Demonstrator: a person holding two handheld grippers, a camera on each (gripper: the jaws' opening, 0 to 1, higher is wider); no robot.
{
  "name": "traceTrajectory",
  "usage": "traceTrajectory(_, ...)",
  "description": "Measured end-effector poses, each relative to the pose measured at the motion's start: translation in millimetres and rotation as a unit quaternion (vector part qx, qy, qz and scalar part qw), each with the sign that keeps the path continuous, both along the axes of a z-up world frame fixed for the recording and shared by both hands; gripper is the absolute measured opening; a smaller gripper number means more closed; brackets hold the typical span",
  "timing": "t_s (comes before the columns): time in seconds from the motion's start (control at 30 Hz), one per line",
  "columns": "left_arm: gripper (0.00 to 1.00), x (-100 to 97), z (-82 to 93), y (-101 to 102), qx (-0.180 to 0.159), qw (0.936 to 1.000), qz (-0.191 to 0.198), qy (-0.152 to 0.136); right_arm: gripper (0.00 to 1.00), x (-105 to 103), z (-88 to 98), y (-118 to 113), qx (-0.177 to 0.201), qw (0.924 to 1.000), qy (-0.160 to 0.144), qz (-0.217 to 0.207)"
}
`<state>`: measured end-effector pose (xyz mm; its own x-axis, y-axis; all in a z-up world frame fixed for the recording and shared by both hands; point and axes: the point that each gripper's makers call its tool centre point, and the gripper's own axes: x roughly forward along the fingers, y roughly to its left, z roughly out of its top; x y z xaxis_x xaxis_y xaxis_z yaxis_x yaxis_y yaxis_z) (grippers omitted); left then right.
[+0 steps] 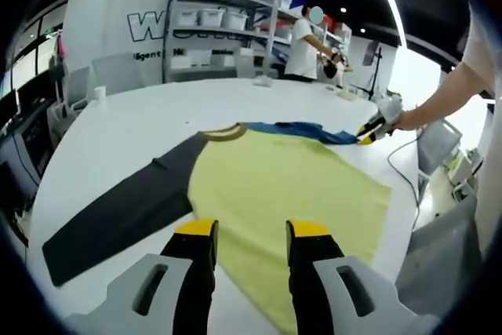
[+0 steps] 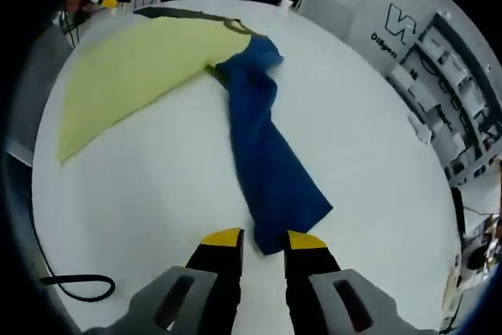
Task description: Fold the garment on the visible template until the final outline fits inside the template.
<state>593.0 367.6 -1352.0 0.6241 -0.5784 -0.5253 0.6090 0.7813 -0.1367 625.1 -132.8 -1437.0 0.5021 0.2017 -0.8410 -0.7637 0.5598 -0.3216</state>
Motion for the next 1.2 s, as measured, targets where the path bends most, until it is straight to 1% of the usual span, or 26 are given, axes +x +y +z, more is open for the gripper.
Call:
traceTrajectory(0.03, 0.35, 0.0, 0.0, 0.2, 0.000, 1.0000, 0.000, 0.000, 0.12, 0.7, -0.4, -1.1, -0.008, 1.0000, 0.000, 0.006)
traceTrajectory(0.13, 0.35, 0.3, 0.6, 0.2, -0.001, 1.0000, 0.001, 0.000, 0.05, 2.8, -0.1, -0.5, -0.014, 0.9998, -0.002, 0.016)
traceTrajectory(0.3, 0.34, 1.1, 1.4, 0.2, -0.001, 1.0000, 0.002, -0.001, 0.00, 1.4, -1.4, -2.2, -0.036, 0.9988, 0.002, 0.033)
traceTrajectory(0.43, 0.34, 2.2, 1.8, 0.5, 0.000, 1.0000, 0.001, -0.002, 0.00, -0.8, 6.0, -0.5, -0.024, 0.9993, 0.000, 0.029)
traceTrajectory(0.5, 0.34, 2.7, 2.8, 0.1, -0.002, 1.0000, 0.001, -0.003, 0.00, -3.6, 10.2, 2.2, -0.007, 0.9998, 0.005, 0.020)
traceTrajectory(0.6, 0.33, 3.4, 3.4, -1.8, -0.002, 1.0000, -0.002, -0.004, 0.00, -9.8, 17.5, 9.0, 0.018, 0.9994, 0.021, 0.020)
traceTrajectory(0.63, 0.33, 3.4, 3.8, -3.3, -0.003, 1.0000, -0.004, -0.004, 0.00, -13.2, 20.2, 13.1, 0.038, 0.9986, 0.034, 0.014)
traceTrajectory(0.67, 0.33, 3.5, 4.1, -4.2, -0.003, 1.0000, -0.005, -0.005, 0.00, -14.7, 21.4, 14.7, 0.050, 0.9978, 0.042, 0.011)
traceTrajectory(0.7, 0.33, 3.6, 4.3, -4.6, -0.003, 1.0000, -0.006, -0.005, 0.00, -13.8, 27.0, 15.8, 0.056, 0.9976, 0.039, 0.012)
traceTrajectory(0.73, 0.33, 3.6, 4.5, -5.2, -0.004, 1.0000, -0.007, -0.006, 0.00, -15.0, 29.8, 17.1, 0.060, 0.9972, 0.043, 0.013)
traceTrajectory(0.77, 0.33, 3.4, 4.8, -5.9, -0.004, 0.9999, -0.008, -0.006, 0.00, -19.1, 31.8, 22.7, 0.086, 0.9944, 0.062, 0.004)
traceTrajectory(0.8, 0.33, 3.2, 5.6, -6.8, -0.004, 0.9999, -0.009, -0.007, 0.00, -18.1, 32.4, 23.6, 0.094, 0.9937, 0.061, 0.006)
traceTrajectory(0.83, 0.33, 3.2, 6.4, -7.4, -0.004, 0.9999, -0.010, -0.008, 0.00, -16.9, 35.4, 21.8, 0.090, 0.9943, 0.056, 0.010)
traceTrajectory(0.87, 0.33, 3.2, 7.1, -7.7, -0.005, 0.9999, -0.010, -0.008, 0.00, -20.5, 38.2, 26.3, 0.105, 0.9920, 0.069, 0.004)
traceTrajectory(0.9, 0.33, 3.2, 7.7, -8.0, -0.005, 0.9999, -0.010, -0.008, 0.00, -24.0, 43.3, 33.3, 0.135, 0.9872, 0.084, -0.002)
traceTrajectory(0.93, 0.33, 3.2, 8.6, -8.3, -0.005, 0.9999, -0.011, -0.009, 0.00, -26.4, 48.1, 38.5, 0.153, 0.9839, 0.092, -0.002)
traceTrajectory(0.97, 0.33, 3.3, 9.1, -8.4, -0.006, 0.9999, -0.011, -0.010, 0.00, -28.0, 48.8, 39.3, 0.158, 0.9825, 0.099, -0.004)
traceTrajectory(1.0, 0.33, 3.3, 9.6, -8.3, -0.005, 0.9999, -0.012, -0.011, 0.00, -32.1, 53.2, 46.2, 0.190, 0.9748, 0.117, -0.016)
traceTrajectory(1.07, 0.33, 2.9, 9.9, -8.2, -0.005, 0.9999, -0.012, -0.011, 0.00, -34.8, 60.5, 54.4, 0.224, 0.9660, 0.128, -0.019)
traceTrajectory(1.1, 0.33, 2.5, 10.3, -8.2, -0.005, 0.9999, -0.012, -0.011, 0.00, -36.4, 65.0, 58.1, 0.244, 0.9597, 0.137, -0.027)
traceTrajectory(1.13, 0.33, 2.3, 10.6, -8.1, -0.005, 0.9999, -0.012, -0.011, 0.00, -37.2, 70.9, 63.0, 0.270, 0.9513, 0.145, -0.037)
traceTrajectory(1.17, 0.33, 2.1, 10.9, -7.9, -0.006, 0.9998, -0.012, -0.011, 0.00, -37.1, 74.9, 65.5, 0.289, 0.9446, 0.150, -0.045)
traceTrajectory(1.2, 0.33, 1.9, 10.9, -7.9, -0.005, 0.9998, -0.012, -0.012, 0.00, -35.3, 79.6, 67.9, 0.306, 0.9389, 0.148, -0.051)
